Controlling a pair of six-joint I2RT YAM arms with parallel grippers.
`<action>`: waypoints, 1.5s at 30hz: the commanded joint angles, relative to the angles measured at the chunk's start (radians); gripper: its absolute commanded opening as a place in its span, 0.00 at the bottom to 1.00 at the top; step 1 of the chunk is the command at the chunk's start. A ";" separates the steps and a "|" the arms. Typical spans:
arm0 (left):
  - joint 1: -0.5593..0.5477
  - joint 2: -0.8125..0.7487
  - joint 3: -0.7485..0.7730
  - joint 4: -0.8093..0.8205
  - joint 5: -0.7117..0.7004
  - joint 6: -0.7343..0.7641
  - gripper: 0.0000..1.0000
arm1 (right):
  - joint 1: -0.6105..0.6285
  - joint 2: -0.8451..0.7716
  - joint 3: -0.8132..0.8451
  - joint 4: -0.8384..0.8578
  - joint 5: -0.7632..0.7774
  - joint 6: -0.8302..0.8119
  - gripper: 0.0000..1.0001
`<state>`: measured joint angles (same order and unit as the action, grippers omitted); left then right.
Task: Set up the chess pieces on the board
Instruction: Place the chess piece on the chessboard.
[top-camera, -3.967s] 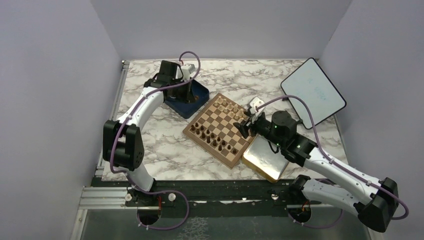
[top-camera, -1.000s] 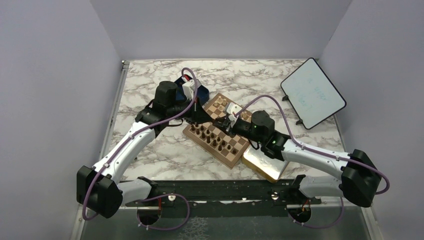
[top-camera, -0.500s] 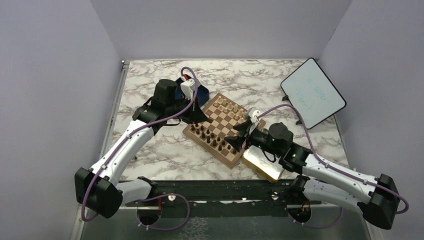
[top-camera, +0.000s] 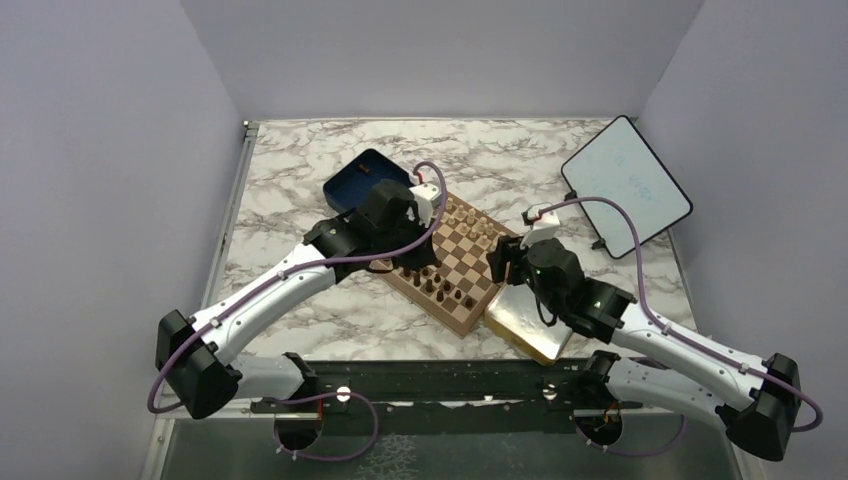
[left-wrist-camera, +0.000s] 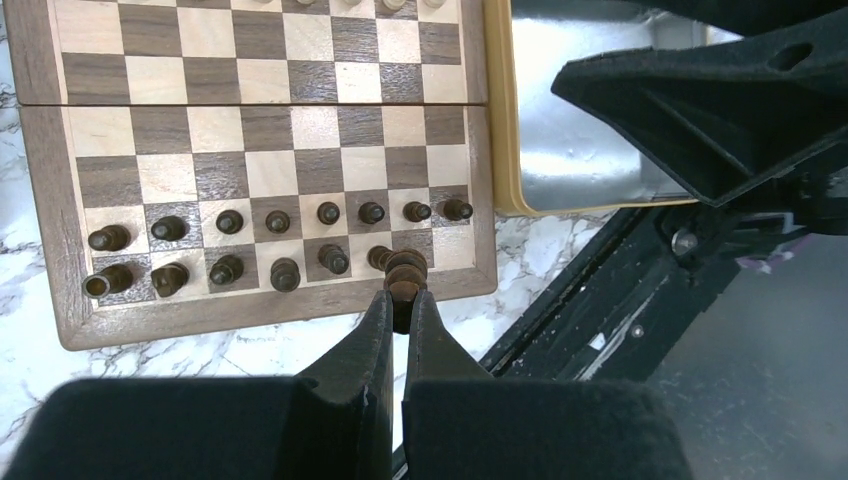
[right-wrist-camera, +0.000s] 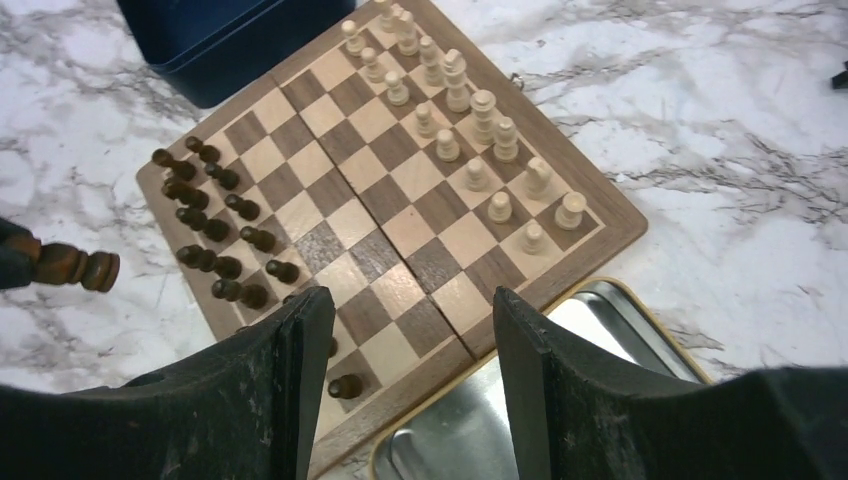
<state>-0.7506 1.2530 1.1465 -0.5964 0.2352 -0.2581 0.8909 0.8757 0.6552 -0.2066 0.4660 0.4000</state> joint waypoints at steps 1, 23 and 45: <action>-0.097 0.046 0.032 -0.014 -0.223 -0.040 0.00 | -0.015 0.008 0.025 -0.021 0.136 -0.054 0.64; -0.327 0.258 0.026 0.002 -0.410 -0.159 0.00 | -0.090 -0.106 -0.014 -0.134 0.131 0.058 0.63; -0.331 0.398 0.035 0.025 -0.390 -0.135 0.00 | -0.090 -0.237 -0.042 -0.188 0.174 0.100 0.63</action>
<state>-1.0756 1.6337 1.1538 -0.5854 -0.1574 -0.4004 0.8036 0.6537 0.6285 -0.3706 0.6022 0.4824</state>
